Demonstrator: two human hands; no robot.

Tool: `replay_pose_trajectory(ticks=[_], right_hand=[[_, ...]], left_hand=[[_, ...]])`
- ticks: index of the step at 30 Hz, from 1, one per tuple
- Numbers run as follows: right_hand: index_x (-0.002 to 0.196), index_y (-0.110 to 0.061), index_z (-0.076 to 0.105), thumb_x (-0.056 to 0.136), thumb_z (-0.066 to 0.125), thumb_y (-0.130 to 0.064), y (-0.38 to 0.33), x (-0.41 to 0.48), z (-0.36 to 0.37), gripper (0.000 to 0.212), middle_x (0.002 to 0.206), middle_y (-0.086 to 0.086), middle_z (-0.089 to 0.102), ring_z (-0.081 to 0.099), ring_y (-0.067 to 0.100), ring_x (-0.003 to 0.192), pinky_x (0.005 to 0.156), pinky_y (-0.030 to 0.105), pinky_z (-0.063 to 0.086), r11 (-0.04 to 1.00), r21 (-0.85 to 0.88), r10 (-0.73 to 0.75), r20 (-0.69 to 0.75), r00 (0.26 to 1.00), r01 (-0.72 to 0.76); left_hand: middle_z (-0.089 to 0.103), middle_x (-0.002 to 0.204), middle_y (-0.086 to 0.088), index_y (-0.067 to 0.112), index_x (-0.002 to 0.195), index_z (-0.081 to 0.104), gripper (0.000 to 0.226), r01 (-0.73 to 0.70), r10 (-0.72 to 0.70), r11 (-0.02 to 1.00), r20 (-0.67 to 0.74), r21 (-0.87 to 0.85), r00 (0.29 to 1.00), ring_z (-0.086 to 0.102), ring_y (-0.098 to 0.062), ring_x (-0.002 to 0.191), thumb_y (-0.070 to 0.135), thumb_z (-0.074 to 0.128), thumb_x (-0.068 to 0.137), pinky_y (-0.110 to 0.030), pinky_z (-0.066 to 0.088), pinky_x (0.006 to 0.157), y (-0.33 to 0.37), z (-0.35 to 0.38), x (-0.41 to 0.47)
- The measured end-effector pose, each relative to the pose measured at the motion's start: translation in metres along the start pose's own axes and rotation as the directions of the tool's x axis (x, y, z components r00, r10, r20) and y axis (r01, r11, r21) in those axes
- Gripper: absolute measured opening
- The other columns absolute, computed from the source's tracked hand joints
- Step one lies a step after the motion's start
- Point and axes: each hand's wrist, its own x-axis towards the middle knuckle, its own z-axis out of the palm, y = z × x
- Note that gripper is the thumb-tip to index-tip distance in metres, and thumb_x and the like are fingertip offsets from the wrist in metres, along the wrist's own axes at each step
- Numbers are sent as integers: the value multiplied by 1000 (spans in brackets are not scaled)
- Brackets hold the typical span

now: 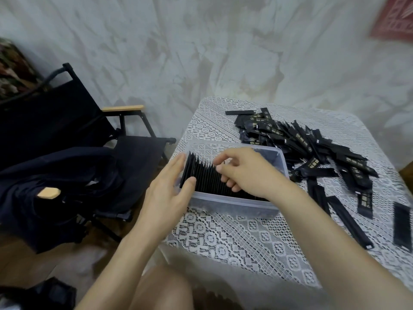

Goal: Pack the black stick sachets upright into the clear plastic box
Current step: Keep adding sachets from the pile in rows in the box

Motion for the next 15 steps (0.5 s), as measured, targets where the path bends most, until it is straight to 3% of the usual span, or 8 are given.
replay_pose_trajectory(ticks=[3, 5, 7, 10, 11, 13, 15], right_hand=[[99, -24, 72, 101, 60, -16, 12, -33, -37, 15, 76, 1, 73, 65, 8, 66, 59, 23, 55, 996, 54, -61, -211, 975, 74], [93, -24, 74, 100, 60, -13, 29, -57, -65, 18, 70, 1, 71, 63, 10, 62, 55, 27, 53, 987, 120, -46, -431, 901, 108], [86, -26, 73, 98, 62, -15, 61, -77, -89, 20, 65, 0, 70, 63, 14, 62, 54, 33, 51, 990, 134, 47, -556, 830, 34], [88, -34, 70, 92, 68, -39, 112, -91, -104, 7, 78, -8, 71, 69, 24, 83, 75, 41, 57, 957, -19, 234, -532, 814, -288], [95, -34, 69, 91, 67, -48, 121, -94, -103, 14, 90, -8, 71, 68, 26, 93, 82, 41, 55, 904, -121, 303, -494, 815, -410], [108, -24, 65, 91, 65, -59, 133, -94, -95, 39, 99, -4, 70, 65, 27, 97, 81, 38, 50, 811, -277, 341, -493, 800, -516], [102, -18, 62, 88, 64, -65, 133, -92, -87, 49, 88, -2, 67, 64, 27, 85, 74, 38, 52, 771, -349, 305, -531, 791, -532]], left_hand=[[37, 157, 19, 35, 154, 34, 61, -6, 6, 1000, 20, -12, 1000, 31, 4, 144, 42, 58, 98, -40, 32, 120, 0, 1, -2], [32, 158, 22, 40, 154, 30, 65, 2, 0, 999, 30, -52, 1000, 30, 4, 144, 49, 57, 95, -37, 29, 121, 3, 3, -6], [32, 155, 26, 43, 154, 28, 71, 22, -17, 993, 41, -113, 999, 32, 6, 142, 54, 56, 89, -31, 29, 118, 6, 6, -10], [39, 154, 20, 43, 154, 29, 71, 40, -35, 983, 30, -180, 999, 37, 1, 140, 50, 60, 90, -32, 32, 114, 8, 11, -14], [42, 153, 18, 43, 154, 31, 68, 42, -40, 980, 17, -192, 999, 39, -1, 140, 46, 61, 92, -32, 34, 112, 8, 12, -15], [47, 151, 15, 41, 152, 35, 62, 43, -46, 976, -10, -215, 999, 44, -6, 137, 37, 62, 96, -34, 36, 112, 8, 16, -17], [51, 147, 14, 39, 150, 40, 58, 44, -54, 968, -36, -247, 998, 48, -8, 135, 30, 62, 97, -41, 39, 113, 8, 18, -17]])
